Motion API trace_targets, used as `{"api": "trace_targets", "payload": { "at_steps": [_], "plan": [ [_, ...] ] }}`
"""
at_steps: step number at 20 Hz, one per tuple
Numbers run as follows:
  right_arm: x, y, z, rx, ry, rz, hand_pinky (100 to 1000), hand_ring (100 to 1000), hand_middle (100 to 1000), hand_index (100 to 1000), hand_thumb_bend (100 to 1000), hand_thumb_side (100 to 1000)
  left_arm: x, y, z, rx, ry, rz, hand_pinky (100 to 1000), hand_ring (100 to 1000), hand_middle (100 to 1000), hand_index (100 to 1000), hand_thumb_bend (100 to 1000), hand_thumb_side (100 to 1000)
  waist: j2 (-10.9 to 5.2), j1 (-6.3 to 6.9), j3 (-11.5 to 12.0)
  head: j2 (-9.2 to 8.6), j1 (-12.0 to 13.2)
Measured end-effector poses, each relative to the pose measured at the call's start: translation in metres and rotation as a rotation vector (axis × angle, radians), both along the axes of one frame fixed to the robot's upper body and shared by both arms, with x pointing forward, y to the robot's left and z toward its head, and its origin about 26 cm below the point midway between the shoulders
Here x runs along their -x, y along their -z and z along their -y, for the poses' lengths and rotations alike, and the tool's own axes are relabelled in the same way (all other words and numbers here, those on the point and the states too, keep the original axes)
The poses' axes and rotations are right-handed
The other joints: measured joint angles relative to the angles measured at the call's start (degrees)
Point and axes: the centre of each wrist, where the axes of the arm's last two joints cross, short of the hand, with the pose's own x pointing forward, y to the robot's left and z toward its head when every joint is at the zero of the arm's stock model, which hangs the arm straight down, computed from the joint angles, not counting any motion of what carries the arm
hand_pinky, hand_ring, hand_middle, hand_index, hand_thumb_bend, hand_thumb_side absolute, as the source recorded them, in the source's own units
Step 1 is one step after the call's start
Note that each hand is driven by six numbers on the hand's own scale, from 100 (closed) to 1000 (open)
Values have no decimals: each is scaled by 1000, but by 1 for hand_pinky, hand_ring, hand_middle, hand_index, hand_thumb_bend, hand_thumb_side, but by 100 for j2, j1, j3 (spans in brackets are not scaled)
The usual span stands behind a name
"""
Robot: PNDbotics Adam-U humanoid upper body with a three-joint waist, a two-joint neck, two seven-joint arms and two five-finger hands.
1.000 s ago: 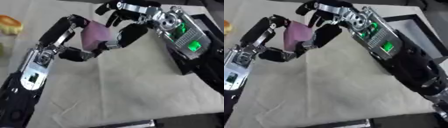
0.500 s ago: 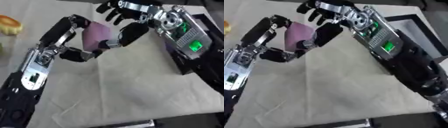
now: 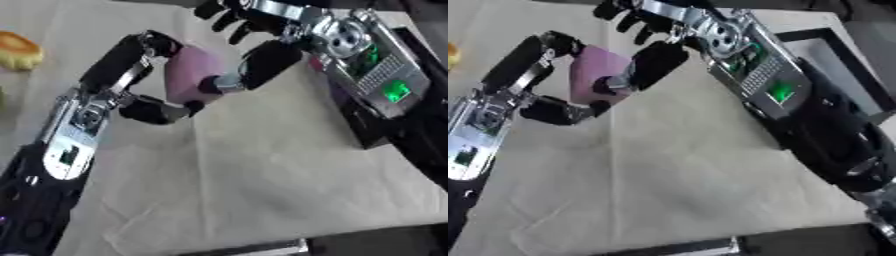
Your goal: Pick up the objects with one hand, pass them to the other hand, and then place them into the box on the other side of the table.
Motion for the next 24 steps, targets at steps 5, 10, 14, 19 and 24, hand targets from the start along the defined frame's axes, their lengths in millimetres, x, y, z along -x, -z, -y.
{"api": "trace_targets", "payload": {
  "at_steps": [5,10,14,19,24],
  "plan": [
    [0,1,0,13,-10,-3,803,891,901,905,569,224,1,-1,3,13,9,-5,653,595,407,394,100,327,0,0,0,0,-4],
    [-3,4,-1,31,-12,-14,805,892,901,905,568,230,1,-1,3,27,21,-11,654,595,407,394,100,333,0,0,0,0,-8],
    [-7,8,0,42,-10,-30,805,891,900,904,565,236,2,-2,4,33,34,-14,654,594,405,394,100,353,0,0,3,0,-22],
    [-14,13,0,50,5,-49,805,889,894,899,560,239,3,-2,6,42,54,-18,654,594,405,395,100,361,0,0,6,0,-27],
    [-18,17,0,49,15,-55,802,875,874,887,545,242,4,-3,6,47,66,-18,655,594,404,395,100,367,0,0,6,0,-29]
  ]
}}
